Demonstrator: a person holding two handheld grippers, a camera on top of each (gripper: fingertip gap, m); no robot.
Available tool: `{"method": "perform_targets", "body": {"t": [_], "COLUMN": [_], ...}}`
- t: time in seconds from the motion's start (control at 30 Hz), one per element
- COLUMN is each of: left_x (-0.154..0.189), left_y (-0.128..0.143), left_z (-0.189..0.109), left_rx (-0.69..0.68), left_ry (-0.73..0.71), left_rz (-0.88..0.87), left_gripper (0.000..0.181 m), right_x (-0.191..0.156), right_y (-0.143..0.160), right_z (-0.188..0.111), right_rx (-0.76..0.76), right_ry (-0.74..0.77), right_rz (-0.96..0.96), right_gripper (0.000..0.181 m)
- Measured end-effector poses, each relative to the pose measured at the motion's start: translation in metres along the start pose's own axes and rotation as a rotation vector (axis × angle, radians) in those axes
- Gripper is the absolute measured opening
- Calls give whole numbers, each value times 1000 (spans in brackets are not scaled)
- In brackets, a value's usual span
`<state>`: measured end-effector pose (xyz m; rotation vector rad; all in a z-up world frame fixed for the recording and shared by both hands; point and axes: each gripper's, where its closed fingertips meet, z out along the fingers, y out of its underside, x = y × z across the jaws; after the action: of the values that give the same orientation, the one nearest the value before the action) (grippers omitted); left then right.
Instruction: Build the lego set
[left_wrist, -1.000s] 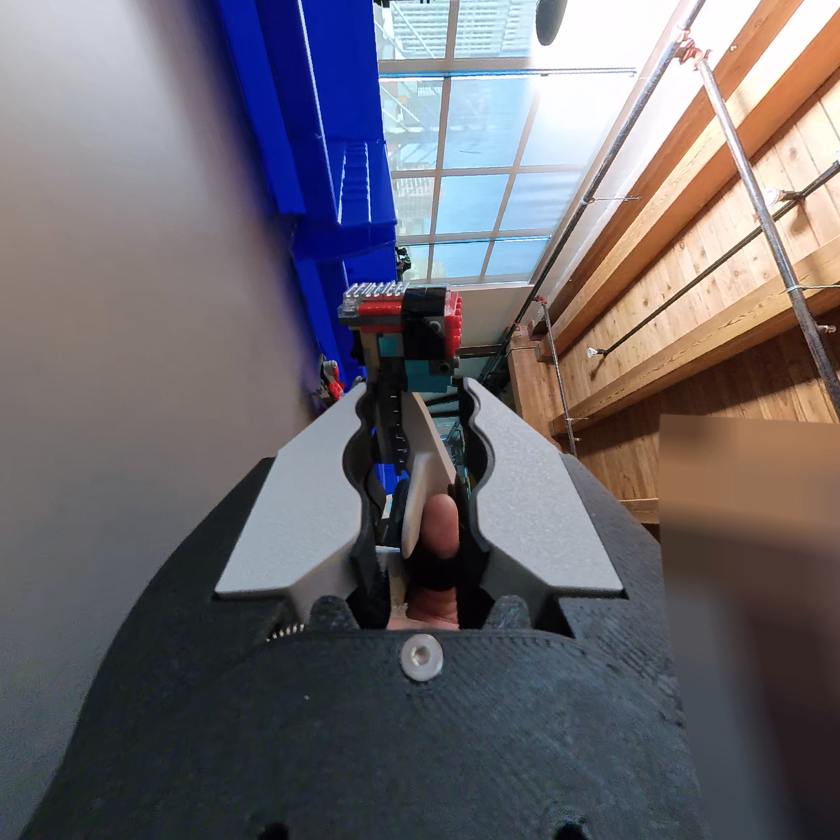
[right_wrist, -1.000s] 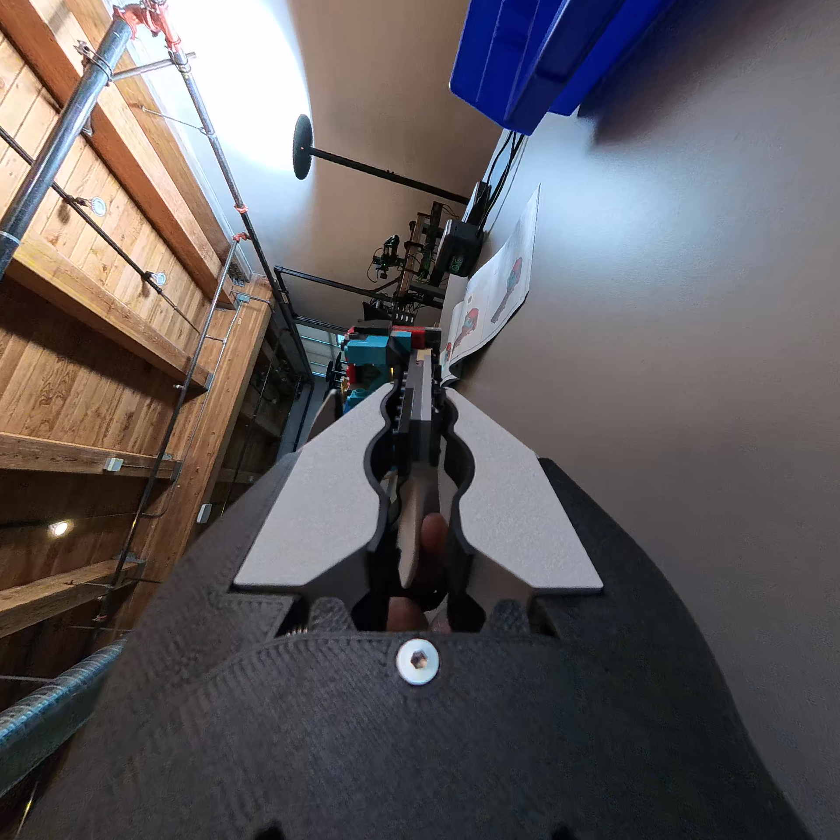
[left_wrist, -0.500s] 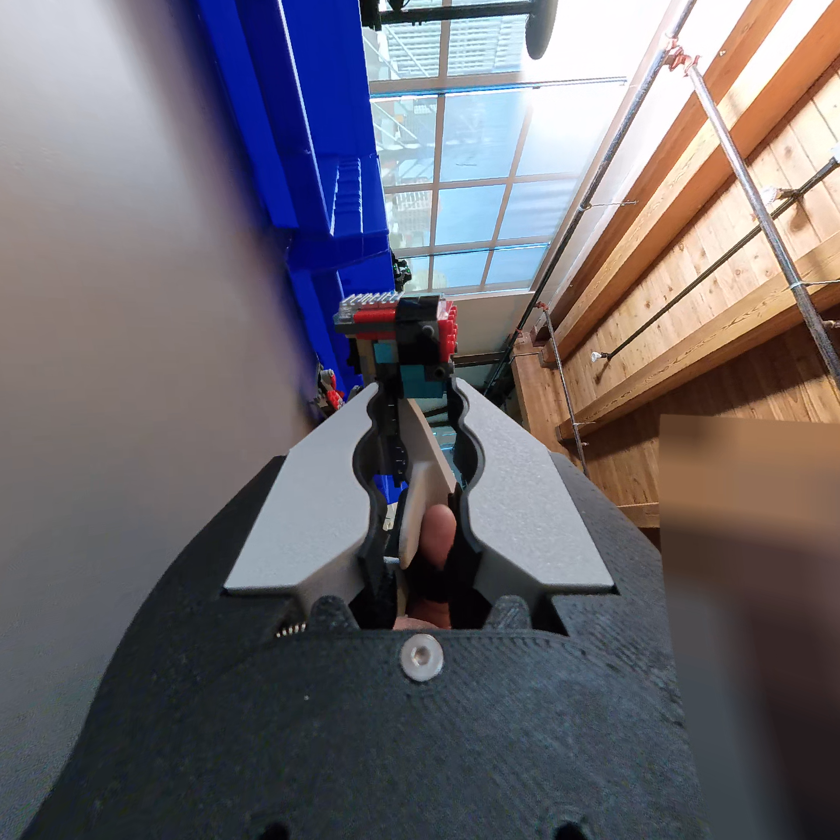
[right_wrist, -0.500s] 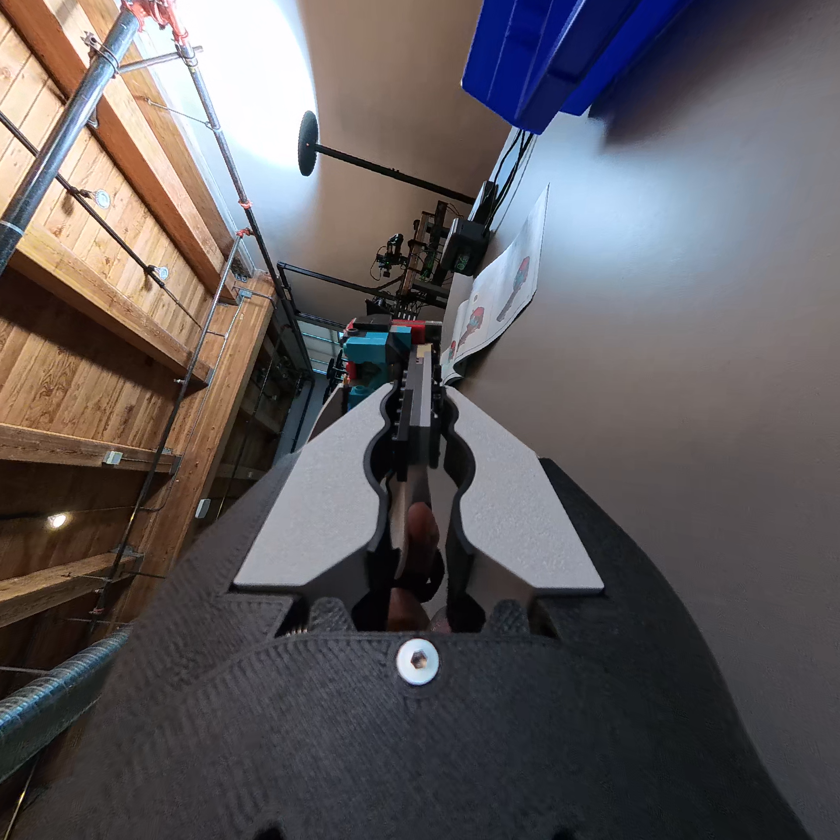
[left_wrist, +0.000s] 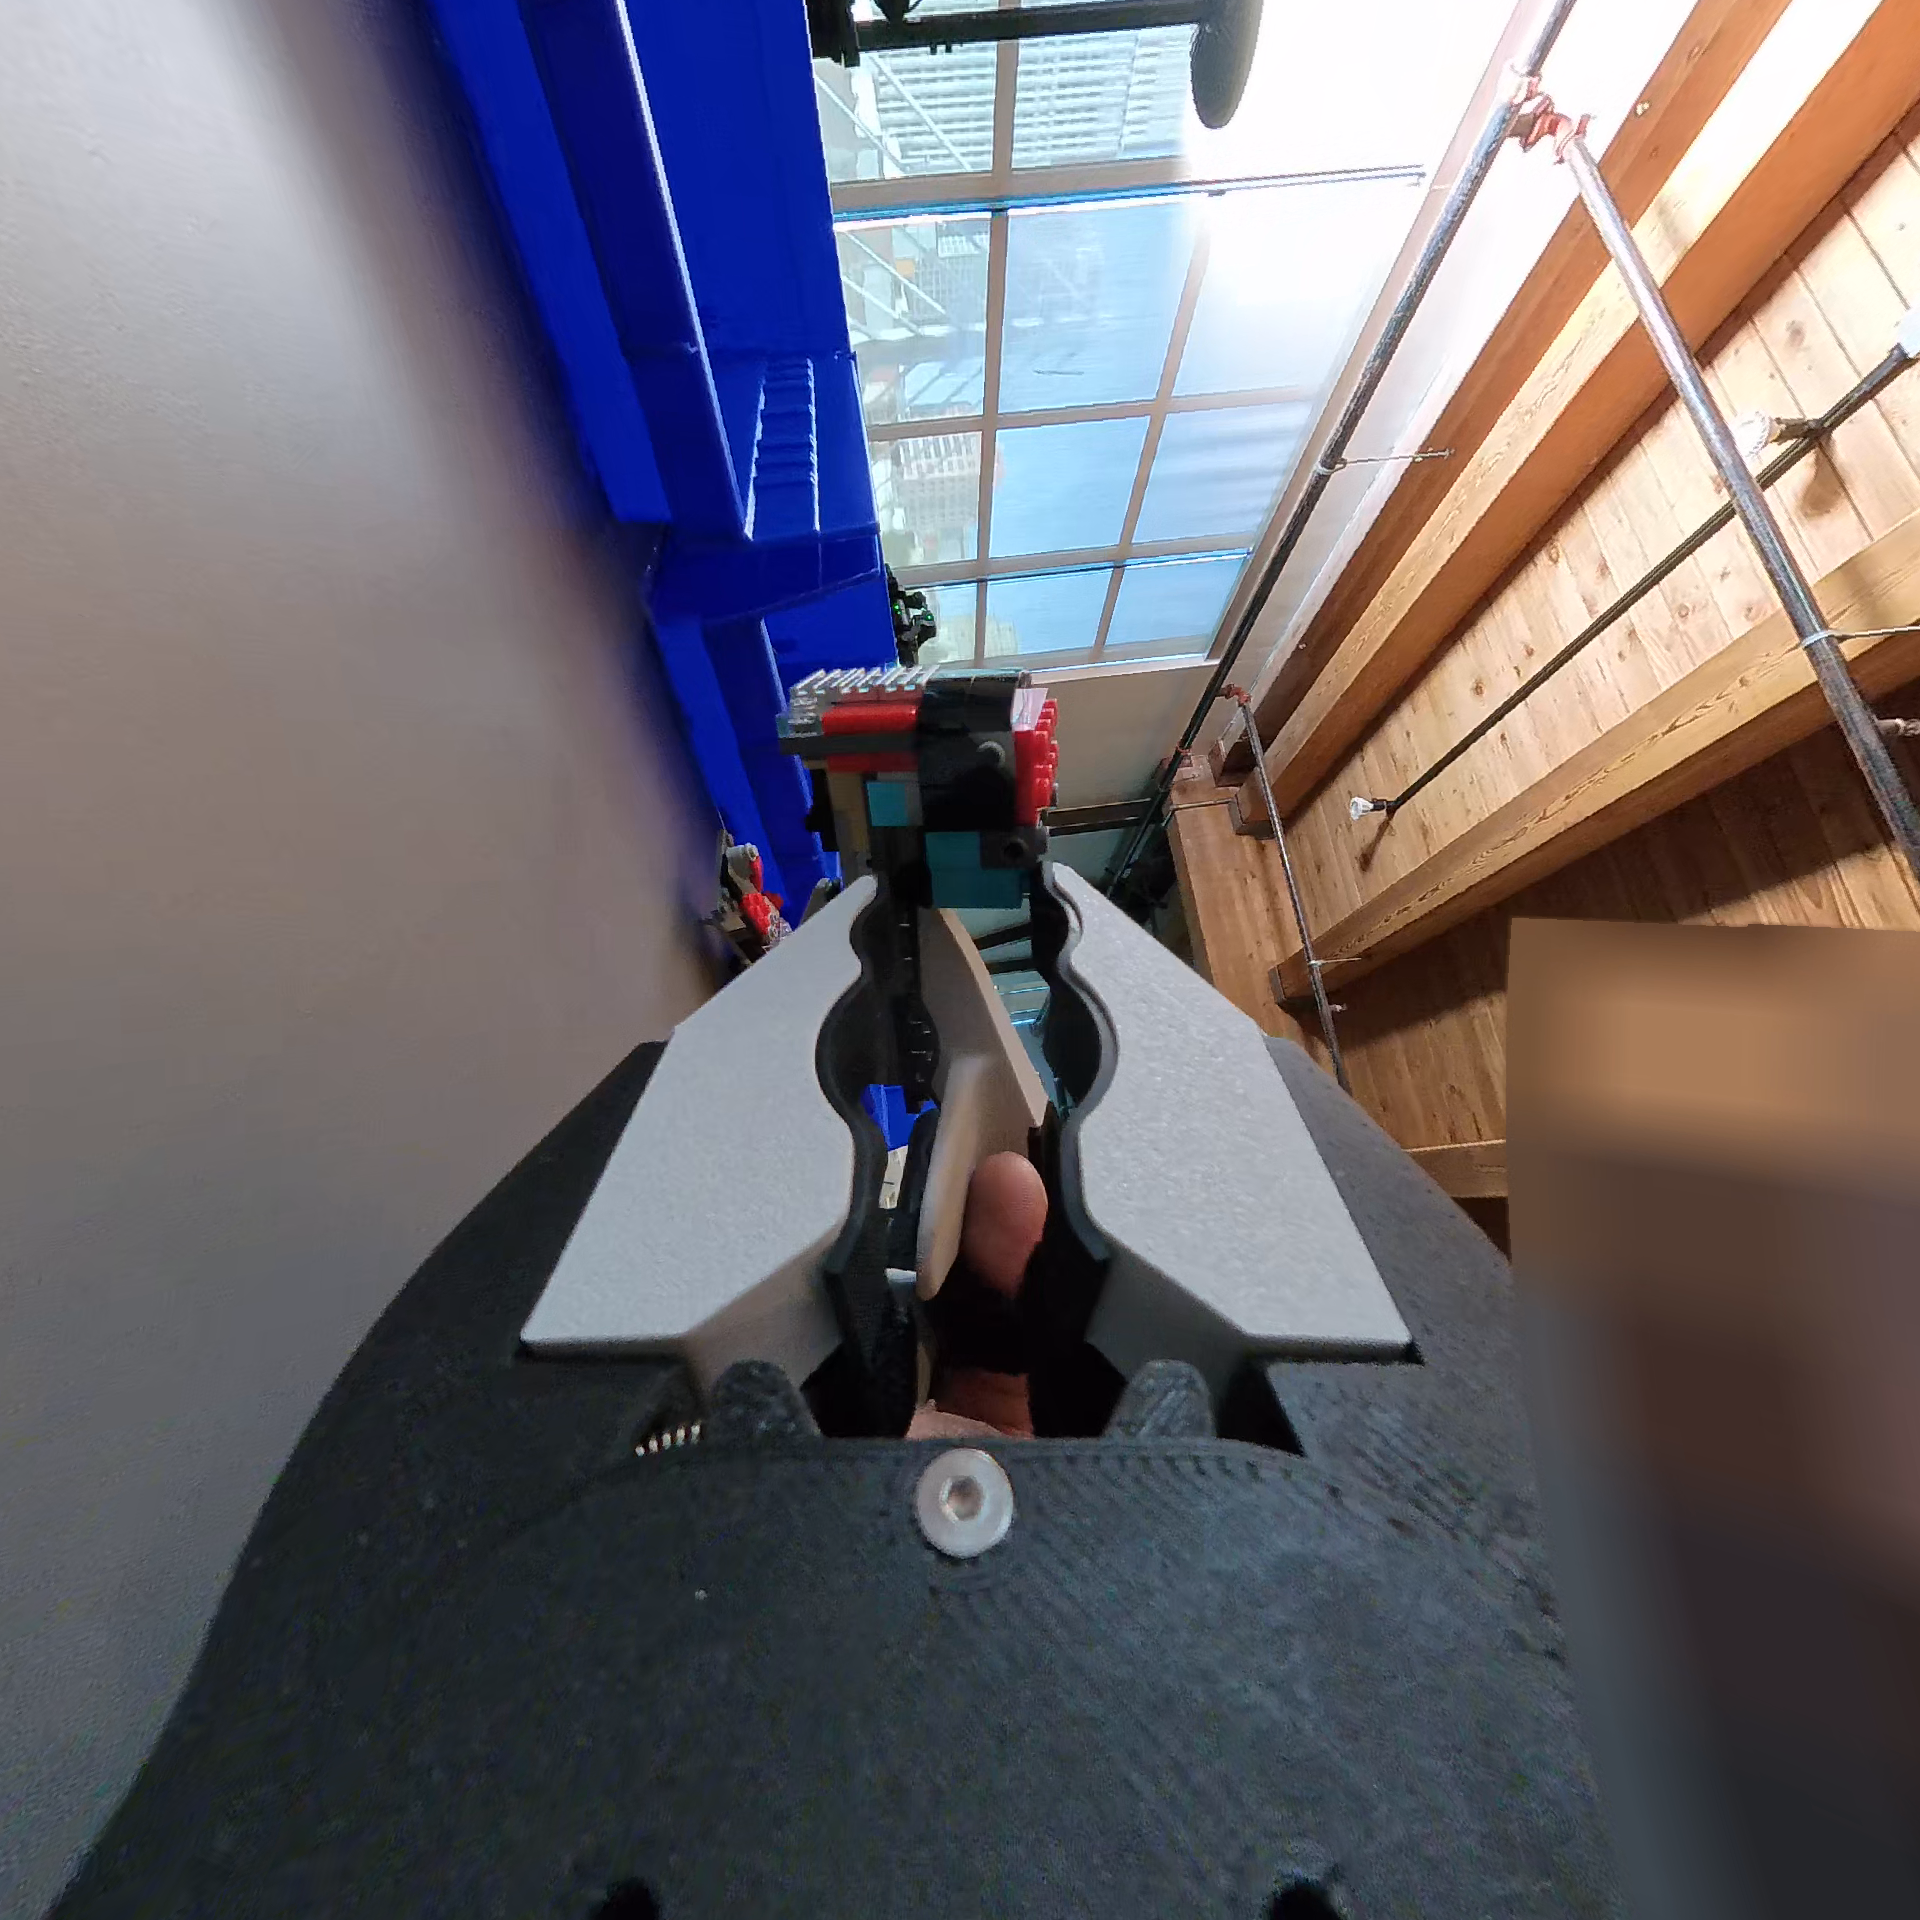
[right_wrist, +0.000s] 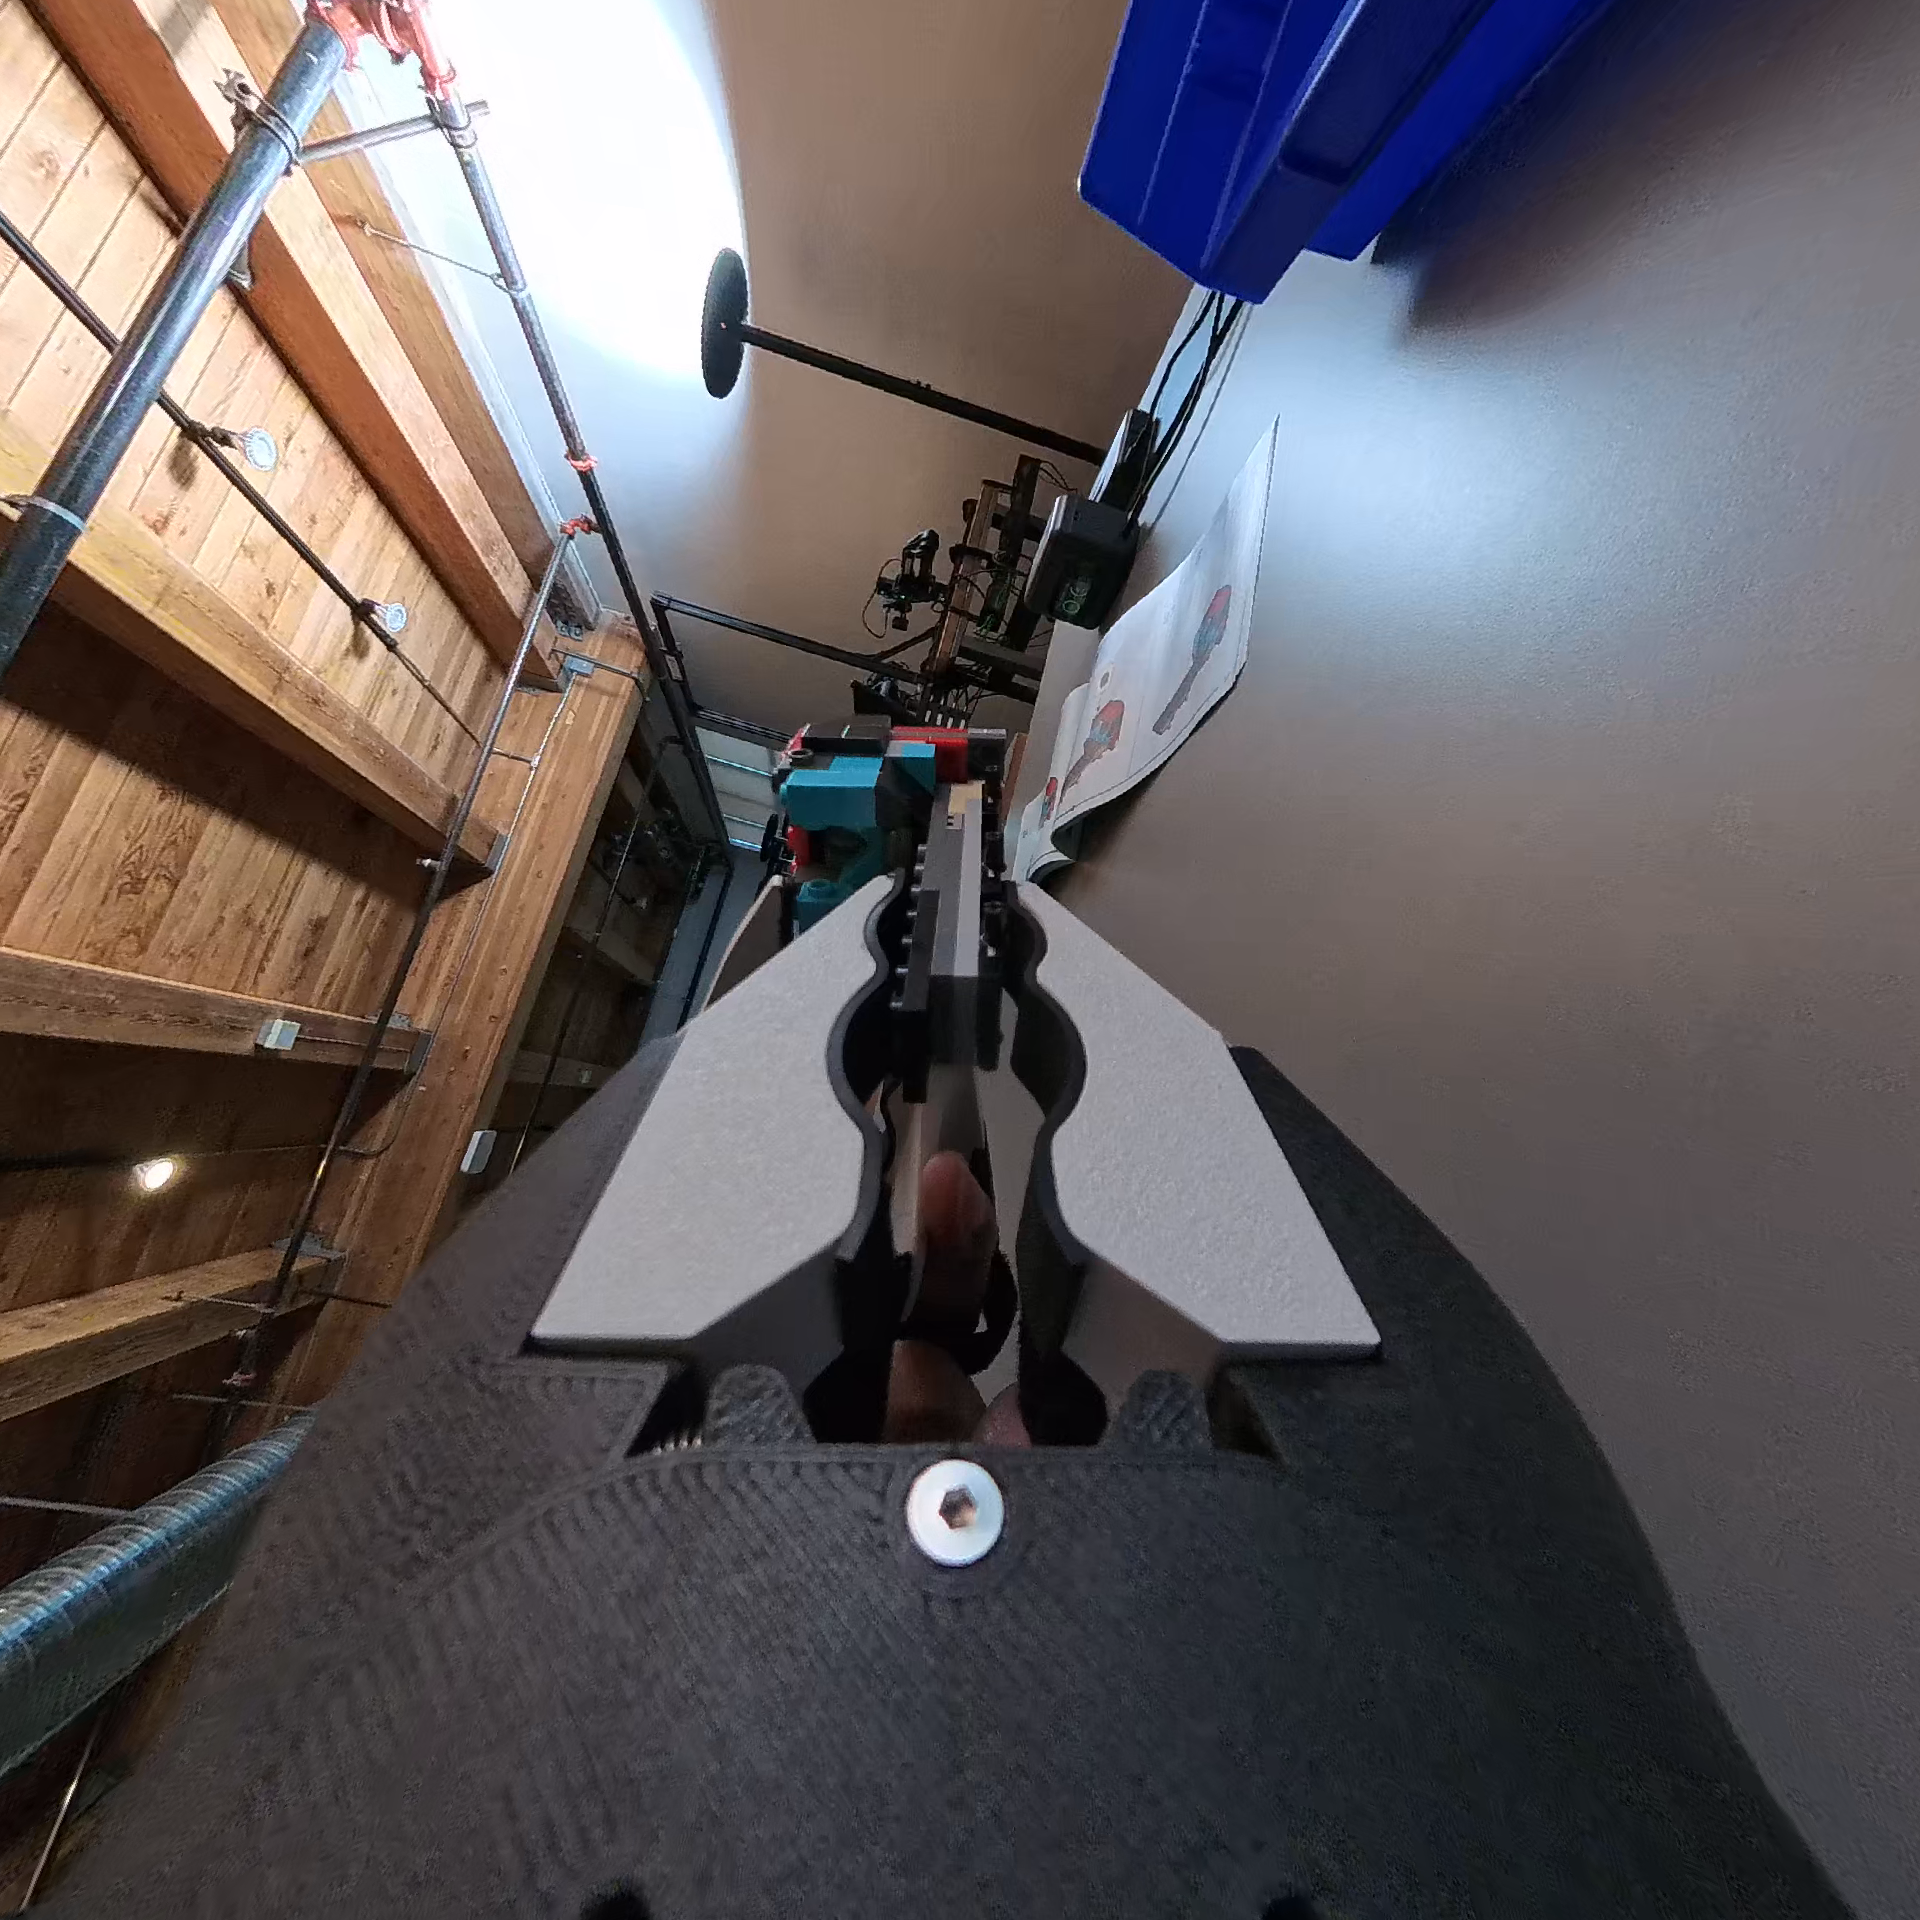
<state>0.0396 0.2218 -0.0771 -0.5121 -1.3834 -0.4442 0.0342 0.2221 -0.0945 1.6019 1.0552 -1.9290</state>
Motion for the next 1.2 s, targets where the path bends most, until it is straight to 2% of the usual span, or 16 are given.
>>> {"method": "perform_targets", "body": {"t": [0.93, 1.0, 1.07, 1.1, 1.2], "left_x": [-3, 1, 4, 5, 7], "left_y": [2, 3, 5, 4, -2], "left_z": [2, 2, 3, 3, 1], "left_rx": [-14, -31, -51, -49, -25], "left_ry": [-30, -9, 5, 9, 9], "left_rz": [24, 31, 24, 23, 22], "left_gripper": [24, 26, 45, 49, 49], "right_x": [3, 1, 1, 1, -1], "right_y": [-2, -2, -2, -2, -1], "right_z": [-1, -1, -1, -1, -1], "right_rx": [7, 6, 2, 1, 1], "right_ry": [17, 11, 12, 10, 0], "right_rz": [1, -8, -13, -9, -2], "right_gripper": [15, 15, 14, 15, 14]}}
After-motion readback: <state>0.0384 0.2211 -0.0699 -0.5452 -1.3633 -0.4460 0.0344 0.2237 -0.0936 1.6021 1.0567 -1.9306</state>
